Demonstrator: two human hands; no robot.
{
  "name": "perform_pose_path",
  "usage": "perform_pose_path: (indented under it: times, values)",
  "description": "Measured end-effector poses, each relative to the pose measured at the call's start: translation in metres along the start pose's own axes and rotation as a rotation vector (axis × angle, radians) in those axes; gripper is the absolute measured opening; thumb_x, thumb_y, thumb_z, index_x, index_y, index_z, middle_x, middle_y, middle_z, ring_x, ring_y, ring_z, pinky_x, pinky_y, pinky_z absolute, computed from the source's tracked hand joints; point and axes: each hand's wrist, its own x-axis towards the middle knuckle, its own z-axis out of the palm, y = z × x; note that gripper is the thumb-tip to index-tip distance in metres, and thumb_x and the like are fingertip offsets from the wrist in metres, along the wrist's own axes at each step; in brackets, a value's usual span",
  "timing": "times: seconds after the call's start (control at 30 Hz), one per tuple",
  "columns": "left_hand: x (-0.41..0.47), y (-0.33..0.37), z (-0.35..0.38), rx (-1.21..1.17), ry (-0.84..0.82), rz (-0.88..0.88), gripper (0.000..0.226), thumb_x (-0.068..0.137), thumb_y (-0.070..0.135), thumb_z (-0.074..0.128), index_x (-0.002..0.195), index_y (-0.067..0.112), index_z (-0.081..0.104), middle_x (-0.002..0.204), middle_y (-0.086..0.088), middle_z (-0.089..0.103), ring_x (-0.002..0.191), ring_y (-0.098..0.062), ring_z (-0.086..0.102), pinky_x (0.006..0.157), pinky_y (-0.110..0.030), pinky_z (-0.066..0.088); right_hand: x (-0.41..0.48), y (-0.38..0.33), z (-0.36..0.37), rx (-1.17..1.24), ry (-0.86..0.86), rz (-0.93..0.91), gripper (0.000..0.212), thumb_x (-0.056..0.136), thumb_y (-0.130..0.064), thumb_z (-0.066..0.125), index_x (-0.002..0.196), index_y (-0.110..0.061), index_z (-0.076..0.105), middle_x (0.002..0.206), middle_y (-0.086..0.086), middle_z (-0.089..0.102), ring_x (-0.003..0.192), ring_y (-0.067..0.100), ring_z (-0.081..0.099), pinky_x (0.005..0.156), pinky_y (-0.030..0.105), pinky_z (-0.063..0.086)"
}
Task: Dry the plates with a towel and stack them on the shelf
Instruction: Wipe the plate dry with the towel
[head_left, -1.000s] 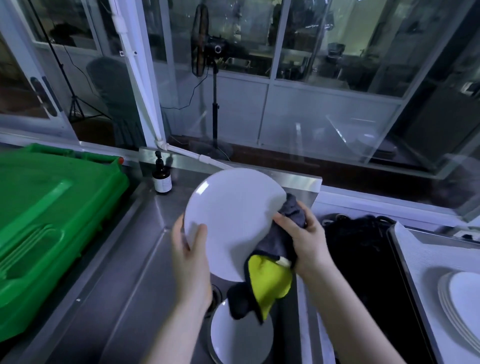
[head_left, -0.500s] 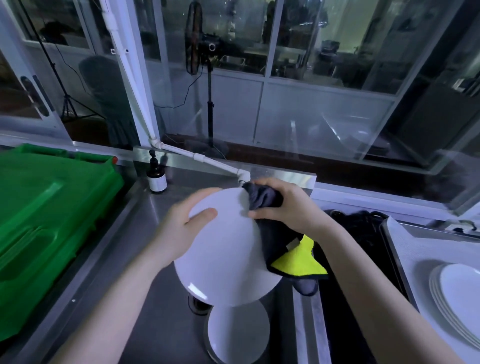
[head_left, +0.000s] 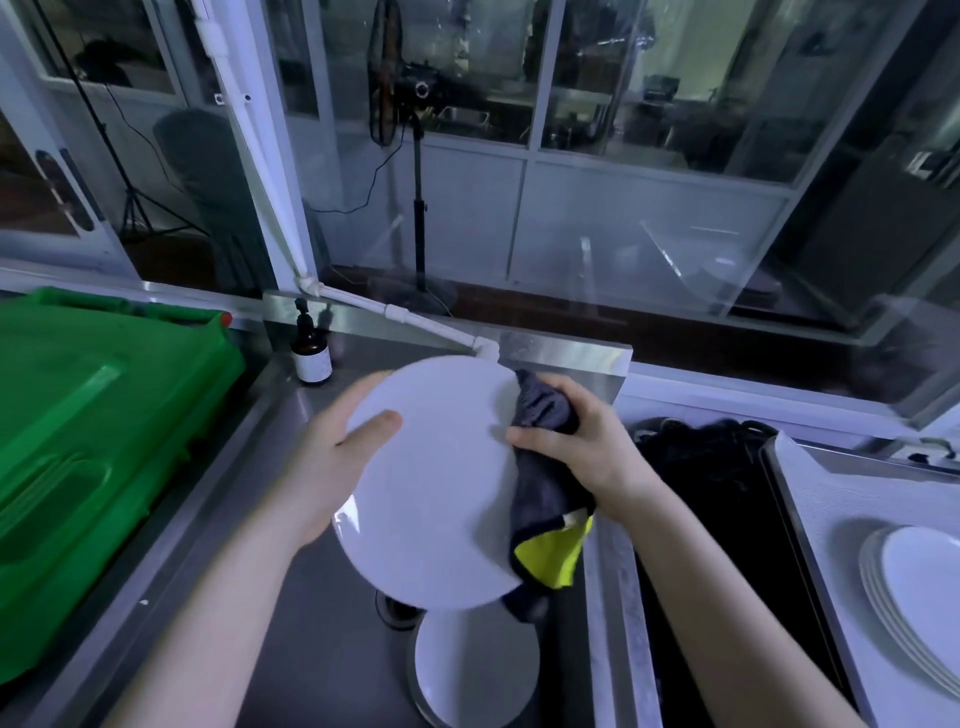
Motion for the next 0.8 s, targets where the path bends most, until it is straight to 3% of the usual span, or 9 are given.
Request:
perform_pose_path:
  times: [0.1,0.17,0.23,0.3,0.4,0.47,0.53,0.63,0.8]
  values:
    - [0.011,0.01,0.001,0.248,-0.204,0.035,0.038,0.097,0.026,0.065,0.114,0.059,0.058,0.121,0.033,0.061,0.11,0.017,0.054,0.091,-0.023,0.042,0.013,-0.017,-0.004,-0.217,-0.21,-0.044,0.046,0.067,-0.003,0.086,0.103,-0.025,0.067,0.096,-0.014,0.069,0.092,-0.003,0.061,0.091,0.016,0.046]
    - [0.017,0.012,0.006,0.285,-0.198,0.006,0.038,0.092,0.031,0.07,0.113,0.059,0.054,0.119,0.037,0.056,0.108,0.023,0.047,0.087,-0.02,0.04,0.016,-0.019,-0.004,-0.231,-0.238,-0.051,0.044,0.068,-0.002,0.086,0.101,-0.024,0.068,0.094,-0.015,0.069,0.09,-0.004,0.06,0.088,0.014,0.045]
    - [0.018,0.01,0.008,0.234,-0.063,-0.034,0.041,0.083,0.039,0.077,0.111,0.057,0.054,0.098,0.035,0.063,0.093,0.016,0.053,0.077,-0.019,0.043,0.015,-0.015,-0.007,-0.224,-0.163,-0.079,0.04,0.069,-0.002,0.085,0.102,-0.018,0.069,0.096,-0.008,0.07,0.092,-0.001,0.061,0.09,0.017,0.046]
    - [0.011,0.002,0.013,0.088,0.168,-0.023,0.039,0.081,0.038,0.076,0.11,0.056,0.058,0.085,0.024,0.07,0.083,0.004,0.062,0.07,-0.019,0.046,0.01,-0.005,-0.008,-0.088,-0.011,-0.055,0.038,0.072,0.002,0.081,0.106,-0.008,0.069,0.103,0.008,0.073,0.099,0.013,0.064,0.096,0.033,0.051]
    - [-0.01,-0.021,0.042,-0.228,0.501,-0.002,0.031,0.091,0.031,0.068,0.11,0.054,0.059,0.104,0.025,0.071,0.097,0.007,0.063,0.075,-0.01,0.046,-0.001,0.016,0.003,0.297,0.324,0.11,0.036,0.077,0.005,0.075,0.111,-0.003,0.067,0.11,0.022,0.07,0.102,0.032,0.066,0.097,0.051,0.051]
    - [-0.019,-0.029,0.065,-0.354,0.576,-0.022,0.035,0.09,0.038,0.064,0.118,0.054,0.053,0.126,0.031,0.06,0.116,0.014,0.054,0.09,-0.014,0.041,-0.011,0.028,0.018,0.497,0.437,0.187,0.033,0.08,0.004,0.073,0.111,-0.004,0.067,0.108,0.019,0.072,0.103,0.034,0.067,0.093,0.048,0.055]
    - [-0.015,-0.03,0.07,-0.301,0.626,0.025,0.039,0.093,0.033,0.064,0.125,0.05,0.051,0.122,0.048,0.051,0.118,0.024,0.045,0.094,-0.012,0.036,-0.018,0.036,0.031,0.588,0.444,0.221,0.031,0.081,0.002,0.072,0.11,-0.008,0.068,0.106,0.016,0.073,0.102,0.034,0.068,0.088,0.044,0.056]
    - [-0.006,-0.027,0.059,-0.234,0.578,0.073,0.04,0.098,0.014,0.061,0.123,0.045,0.058,0.115,0.042,0.061,0.112,0.019,0.055,0.089,-0.007,0.042,-0.017,0.036,0.03,0.562,0.427,0.232,0.032,0.08,0.001,0.074,0.109,-0.011,0.069,0.106,0.013,0.074,0.104,0.034,0.068,0.091,0.046,0.055]
    - [-0.001,-0.013,0.032,-0.049,0.357,0.134,0.044,0.098,0.012,0.061,0.123,0.048,0.063,0.12,0.03,0.066,0.118,0.006,0.057,0.094,-0.018,0.046,0.006,0.007,-0.003,0.144,0.194,0.067,0.038,0.074,0.0,0.08,0.108,-0.012,0.067,0.108,0.01,0.073,0.108,0.029,0.066,0.097,0.041,0.052]
